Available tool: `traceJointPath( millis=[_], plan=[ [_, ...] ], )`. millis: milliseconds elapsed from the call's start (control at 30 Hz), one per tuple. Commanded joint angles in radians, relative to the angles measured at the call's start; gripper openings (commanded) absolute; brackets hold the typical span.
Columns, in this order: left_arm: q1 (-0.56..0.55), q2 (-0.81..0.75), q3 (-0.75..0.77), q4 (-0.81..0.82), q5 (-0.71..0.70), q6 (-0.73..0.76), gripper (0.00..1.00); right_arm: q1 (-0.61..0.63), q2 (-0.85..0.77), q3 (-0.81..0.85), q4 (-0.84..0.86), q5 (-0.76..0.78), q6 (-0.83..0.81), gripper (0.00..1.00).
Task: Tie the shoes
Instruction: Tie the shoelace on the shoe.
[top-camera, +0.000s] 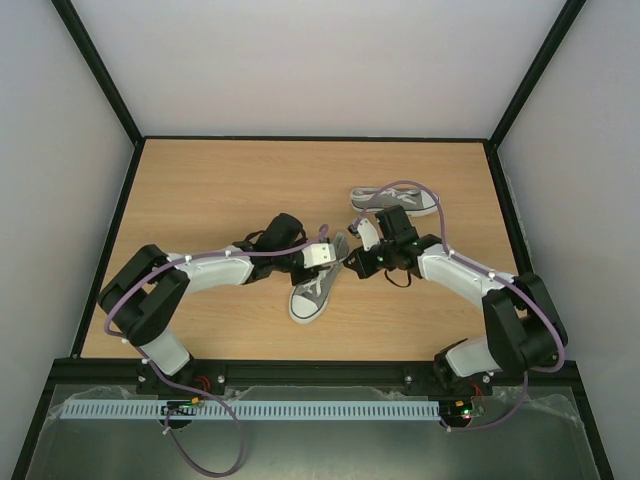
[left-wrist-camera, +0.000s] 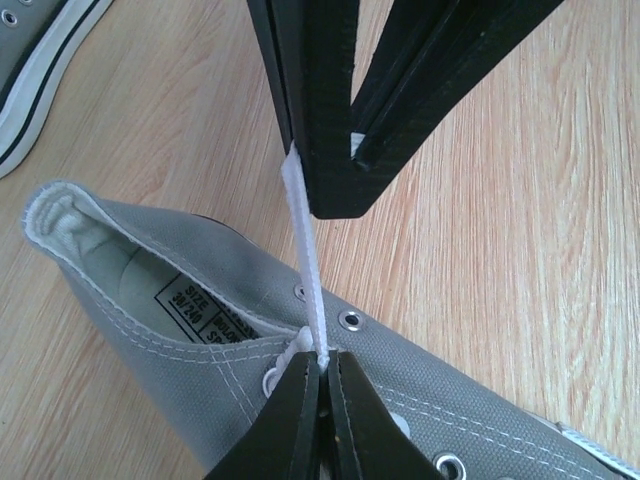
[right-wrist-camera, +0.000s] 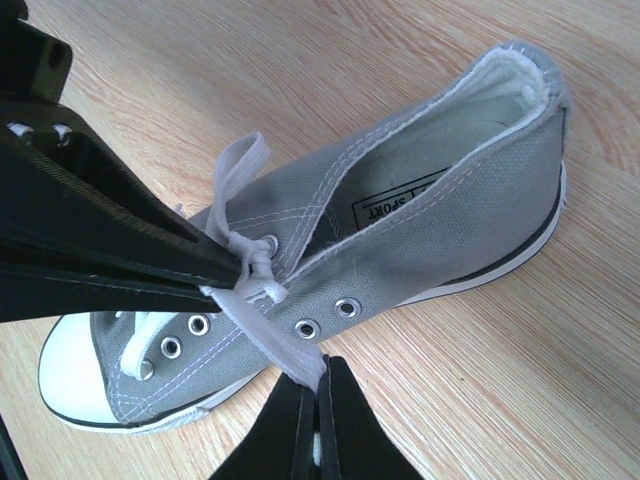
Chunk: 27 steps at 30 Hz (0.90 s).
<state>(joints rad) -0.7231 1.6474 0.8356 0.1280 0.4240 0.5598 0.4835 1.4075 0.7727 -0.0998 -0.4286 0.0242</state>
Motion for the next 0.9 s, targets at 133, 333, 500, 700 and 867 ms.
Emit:
traceJointPath(
  millis=[133,333,500,700,867],
  plan=[
    [0.024,0.007,-0.001,-0.148,0.024,0.021,0.02,-0.050,0.014,-0.017,0.033,0.006,0.014,0.01],
    [0.024,0.015,0.008,-0.156,0.026,0.023,0.02,-0.063,-0.005,-0.047,0.041,-0.005,0.018,0.01],
    [0.024,0.020,0.013,-0.162,0.027,0.025,0.02,-0.078,-0.011,-0.063,0.068,-0.023,0.032,0.01],
    [0.024,0.010,0.008,-0.163,0.041,0.057,0.02,-0.079,0.009,-0.048,0.069,-0.050,0.039,0.01],
    [0.023,-0.041,0.049,-0.131,0.103,0.072,0.34,-0.066,0.035,-0.049,0.064,-0.131,0.038,0.01]
  ],
)
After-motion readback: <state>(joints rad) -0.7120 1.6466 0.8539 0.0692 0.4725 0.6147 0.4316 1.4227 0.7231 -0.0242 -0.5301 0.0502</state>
